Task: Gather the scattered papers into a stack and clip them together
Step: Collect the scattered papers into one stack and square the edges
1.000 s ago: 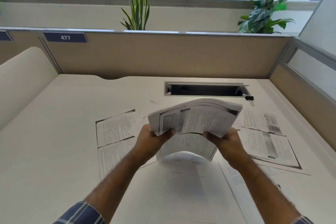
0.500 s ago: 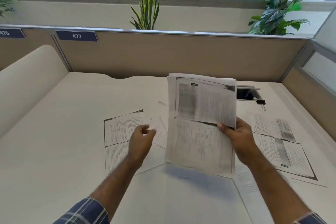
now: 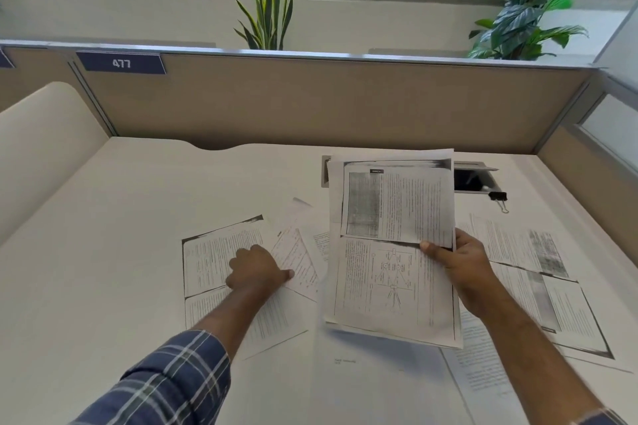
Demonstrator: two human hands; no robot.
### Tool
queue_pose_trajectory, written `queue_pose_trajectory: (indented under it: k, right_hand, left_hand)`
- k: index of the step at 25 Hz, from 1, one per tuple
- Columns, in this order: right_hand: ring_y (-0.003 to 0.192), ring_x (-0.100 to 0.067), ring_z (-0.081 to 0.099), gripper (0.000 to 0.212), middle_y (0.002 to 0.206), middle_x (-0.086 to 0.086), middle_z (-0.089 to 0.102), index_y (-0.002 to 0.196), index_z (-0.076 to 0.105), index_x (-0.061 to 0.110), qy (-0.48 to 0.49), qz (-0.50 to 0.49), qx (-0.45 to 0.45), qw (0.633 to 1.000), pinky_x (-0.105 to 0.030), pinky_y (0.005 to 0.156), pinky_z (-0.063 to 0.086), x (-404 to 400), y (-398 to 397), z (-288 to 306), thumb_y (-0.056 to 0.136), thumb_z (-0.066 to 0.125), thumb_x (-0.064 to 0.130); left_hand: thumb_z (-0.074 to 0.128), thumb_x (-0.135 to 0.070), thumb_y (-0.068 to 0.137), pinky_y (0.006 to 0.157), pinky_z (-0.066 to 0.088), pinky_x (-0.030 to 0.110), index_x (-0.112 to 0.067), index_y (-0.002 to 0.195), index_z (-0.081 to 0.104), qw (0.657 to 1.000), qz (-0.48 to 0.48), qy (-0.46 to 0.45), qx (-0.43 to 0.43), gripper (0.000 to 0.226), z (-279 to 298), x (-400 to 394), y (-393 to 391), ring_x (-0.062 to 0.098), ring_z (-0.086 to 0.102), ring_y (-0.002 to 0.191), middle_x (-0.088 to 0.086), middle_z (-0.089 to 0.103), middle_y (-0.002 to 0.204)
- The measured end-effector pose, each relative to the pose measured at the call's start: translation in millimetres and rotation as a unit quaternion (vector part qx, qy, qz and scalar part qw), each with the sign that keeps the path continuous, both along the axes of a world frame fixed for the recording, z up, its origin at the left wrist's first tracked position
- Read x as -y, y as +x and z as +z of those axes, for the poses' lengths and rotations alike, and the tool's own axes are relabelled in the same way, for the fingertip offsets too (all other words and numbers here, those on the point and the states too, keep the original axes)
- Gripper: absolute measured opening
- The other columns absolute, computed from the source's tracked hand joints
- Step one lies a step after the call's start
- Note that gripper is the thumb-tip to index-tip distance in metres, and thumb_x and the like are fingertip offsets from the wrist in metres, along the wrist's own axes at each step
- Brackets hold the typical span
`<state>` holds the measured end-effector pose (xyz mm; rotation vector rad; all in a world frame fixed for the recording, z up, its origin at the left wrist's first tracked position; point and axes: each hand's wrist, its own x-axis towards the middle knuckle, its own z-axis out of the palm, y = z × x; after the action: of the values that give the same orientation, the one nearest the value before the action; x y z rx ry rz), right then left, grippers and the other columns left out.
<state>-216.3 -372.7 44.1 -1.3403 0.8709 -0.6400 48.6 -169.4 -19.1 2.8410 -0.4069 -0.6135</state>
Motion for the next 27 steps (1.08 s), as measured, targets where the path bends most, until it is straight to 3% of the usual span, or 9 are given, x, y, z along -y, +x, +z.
queue_pose_trajectory:
  k: [3,7,11,13,16,17,19,22,27]
  right_hand:
    - [0.081,-0.017,0.077,0.025,0.092,0.006,0.079,0.101,0.069,0.026,0.014,-0.006,-0.004,1.0,-0.028,0.059,0.061,4,0,-7,0.086,0.072,0.007]
    - [0.081,-0.015,0.077,0.025,0.092,0.004,0.079,0.102,0.069,0.023,0.024,-0.015,-0.008,1.0,-0.027,0.06,0.061,5,5,-14,0.085,0.072,0.005]
    - [0.08,-0.014,0.076,0.027,0.091,0.006,0.078,0.104,0.069,0.022,0.026,-0.007,-0.007,1.0,-0.025,0.059,0.06,0,8,-18,0.085,0.072,0.004]
    - [0.08,-0.013,0.076,0.027,0.09,0.007,0.079,0.104,0.069,0.023,0.028,0.001,-0.006,1.0,-0.025,0.059,0.06,-3,9,-19,0.085,0.072,0.005]
    - [0.081,-0.015,0.077,0.027,0.091,0.006,0.079,0.105,0.069,0.023,0.029,0.007,-0.009,1.0,-0.027,0.06,0.061,-7,11,-23,0.085,0.072,0.006]
    - [0.082,-0.016,0.077,0.028,0.093,0.005,0.079,0.107,0.069,0.023,0.029,0.008,-0.012,0.999,-0.028,0.062,0.061,-9,12,-24,0.085,0.073,0.006]
    - [0.083,-0.017,0.077,0.028,0.097,0.004,0.078,0.108,0.069,0.023,0.025,0.014,-0.018,0.999,-0.03,0.064,0.062,-12,16,-24,0.085,0.073,0.007]
    - [0.084,-0.017,0.077,0.028,0.097,0.002,0.079,0.108,0.07,0.023,0.023,0.029,-0.021,0.999,-0.03,0.065,0.062,-17,21,-25,0.085,0.074,0.008]
    - [0.084,-0.019,0.077,0.027,0.096,0.001,0.079,0.107,0.07,0.024,0.024,0.047,-0.025,0.998,-0.031,0.065,0.062,-26,23,-24,0.085,0.073,0.008]
  left_hand:
    - [0.084,-0.058,0.065,0.099,0.049,0.047,-0.004,0.132,0.045,0.998,-0.006,-0.014,-0.06,0.095,-4,2,15,0.036,0.052,0.125,0.015,0.057,0.133]
    - [0.075,-0.065,0.071,0.101,0.045,0.047,-0.009,0.132,0.05,0.998,-0.046,0.041,-0.032,0.087,-5,4,14,0.034,0.044,0.128,0.014,0.048,0.136]
    - [0.078,-0.059,0.071,0.099,0.047,0.051,-0.017,0.131,0.052,0.998,-0.034,-0.049,0.014,0.078,-7,-2,7,0.035,0.044,0.126,0.013,0.044,0.136]
    - [0.071,-0.074,0.066,0.106,0.039,0.057,-0.018,0.141,0.044,0.997,-0.007,-0.035,0.062,0.097,-8,-13,11,0.041,0.039,0.133,0.017,0.04,0.145]
    - [0.06,-0.092,0.052,0.11,0.008,0.076,-0.017,0.157,0.009,0.996,0.082,0.028,0.022,0.139,-13,-38,21,0.058,0.001,0.145,0.025,0.0,0.164]
    - [0.06,-0.094,0.047,0.107,0.006,0.079,-0.018,0.157,0.001,0.993,0.109,0.033,-0.004,0.146,-15,-47,25,0.059,-0.005,0.145,0.024,-0.009,0.165]
    - [0.062,-0.094,0.046,0.105,0.016,0.079,-0.018,0.157,0.002,0.991,0.129,0.038,-0.019,0.147,-16,-57,30,0.057,0.003,0.146,0.024,-0.006,0.165]
    - [0.074,-0.078,0.054,0.1,0.04,0.064,-0.016,0.15,0.022,0.991,0.125,0.022,0.045,0.126,-15,-62,34,0.047,0.035,0.134,0.025,0.027,0.153]
    - [0.097,-0.041,0.051,0.085,0.049,0.055,-0.01,0.142,0.029,0.963,0.255,-0.087,0.025,0.118,-13,-74,48,0.044,0.04,0.123,0.027,0.036,0.137]
